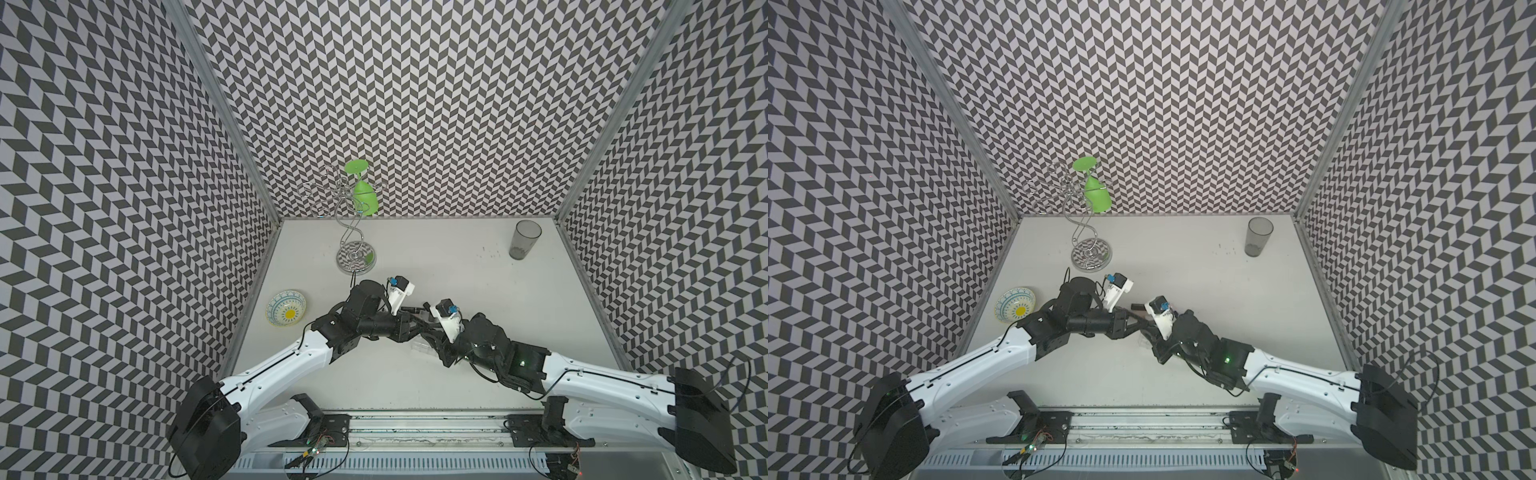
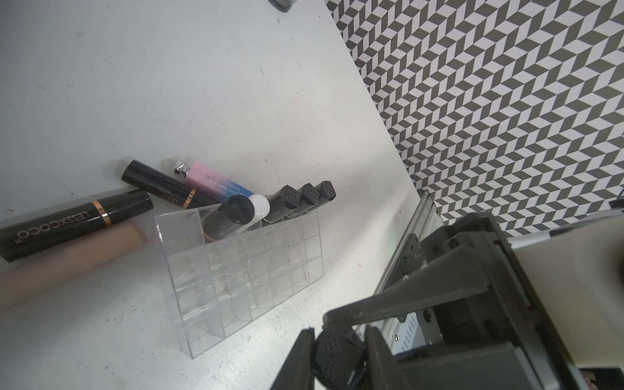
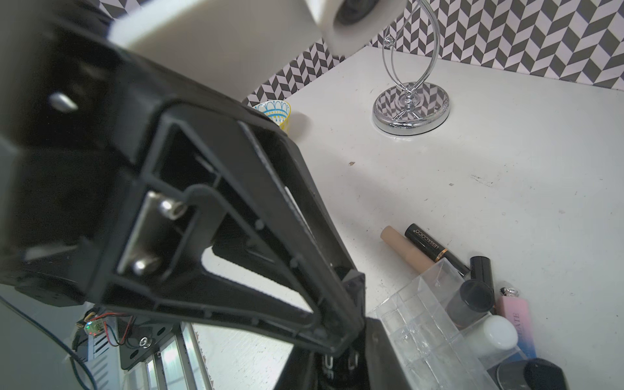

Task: Arrange the lipsticks in the organizer
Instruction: Pick up the lipstick at the center of the board.

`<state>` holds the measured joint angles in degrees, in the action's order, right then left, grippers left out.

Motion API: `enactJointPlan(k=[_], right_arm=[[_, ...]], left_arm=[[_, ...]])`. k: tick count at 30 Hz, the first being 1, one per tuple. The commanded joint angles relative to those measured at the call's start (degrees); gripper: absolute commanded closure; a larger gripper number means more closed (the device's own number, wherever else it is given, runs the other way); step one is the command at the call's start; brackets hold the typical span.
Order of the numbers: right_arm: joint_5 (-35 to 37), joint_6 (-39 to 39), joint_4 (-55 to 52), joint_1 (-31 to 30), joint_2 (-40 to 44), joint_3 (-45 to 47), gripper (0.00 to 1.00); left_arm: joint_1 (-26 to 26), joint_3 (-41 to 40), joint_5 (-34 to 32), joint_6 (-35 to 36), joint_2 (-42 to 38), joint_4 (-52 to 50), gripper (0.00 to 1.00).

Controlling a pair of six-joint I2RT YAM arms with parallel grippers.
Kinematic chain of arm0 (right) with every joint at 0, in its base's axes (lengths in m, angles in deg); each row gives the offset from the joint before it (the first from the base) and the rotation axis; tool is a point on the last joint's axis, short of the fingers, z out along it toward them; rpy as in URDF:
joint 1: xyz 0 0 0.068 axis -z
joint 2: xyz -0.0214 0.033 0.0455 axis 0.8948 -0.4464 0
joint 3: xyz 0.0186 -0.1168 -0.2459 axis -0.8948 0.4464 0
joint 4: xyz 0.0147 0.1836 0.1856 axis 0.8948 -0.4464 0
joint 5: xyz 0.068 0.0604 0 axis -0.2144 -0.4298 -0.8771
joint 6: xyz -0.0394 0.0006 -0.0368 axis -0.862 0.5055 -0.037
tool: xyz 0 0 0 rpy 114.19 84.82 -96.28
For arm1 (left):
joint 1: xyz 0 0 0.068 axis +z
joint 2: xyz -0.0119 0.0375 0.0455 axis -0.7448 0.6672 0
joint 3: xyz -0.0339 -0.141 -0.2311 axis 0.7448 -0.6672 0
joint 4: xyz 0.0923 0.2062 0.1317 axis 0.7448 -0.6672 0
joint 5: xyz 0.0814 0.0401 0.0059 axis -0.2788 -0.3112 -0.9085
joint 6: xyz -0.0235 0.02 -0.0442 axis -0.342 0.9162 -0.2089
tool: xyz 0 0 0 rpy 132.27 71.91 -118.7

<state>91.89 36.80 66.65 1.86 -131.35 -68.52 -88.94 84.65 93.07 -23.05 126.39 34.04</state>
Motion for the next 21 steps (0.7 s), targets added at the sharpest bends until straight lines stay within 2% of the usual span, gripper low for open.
enactJointPlan(k=[1,8,10,13,17,19,21], right_arm=[[0.7,-0.49,3.07,-0.48,0.51,-1.32,0.79],[1.06,-0.07,2.81,-0.43,0.67,-1.24,0.76],[1.07,0.03,2.86,-0.46,0.74,-1.14,0.75],[1.06,0.39,2.81,-0.44,0.69,-1.06,0.64],[3.88,2.23,1.68,-0.43,0.75,-1.18,0.47],[4.81,2.74,0.38,-0.43,1.19,-1.49,0.42],[4.53,3.49,-0.68,-0.45,2.53,-1.31,0.41]], left_arm=[[-0.11,-0.54,1.51,0.24,-0.5,2.2,0.77],[-0.16,-0.81,1.92,-0.34,-1.23,3.14,0.92],[-0.16,-0.79,1.75,-0.37,-1.51,3.15,0.94],[-0.15,-0.88,0.34,-0.37,-2.14,2.58,1.0],[-0.23,-1.24,-2.05,-0.71,-2.1,2.64,1.0],[-0.34,-1.13,-4.63,-0.81,-1.54,2.07,1.0],[-0.66,-0.55,-10.75,-0.75,-1.66,0.22,1.0]])
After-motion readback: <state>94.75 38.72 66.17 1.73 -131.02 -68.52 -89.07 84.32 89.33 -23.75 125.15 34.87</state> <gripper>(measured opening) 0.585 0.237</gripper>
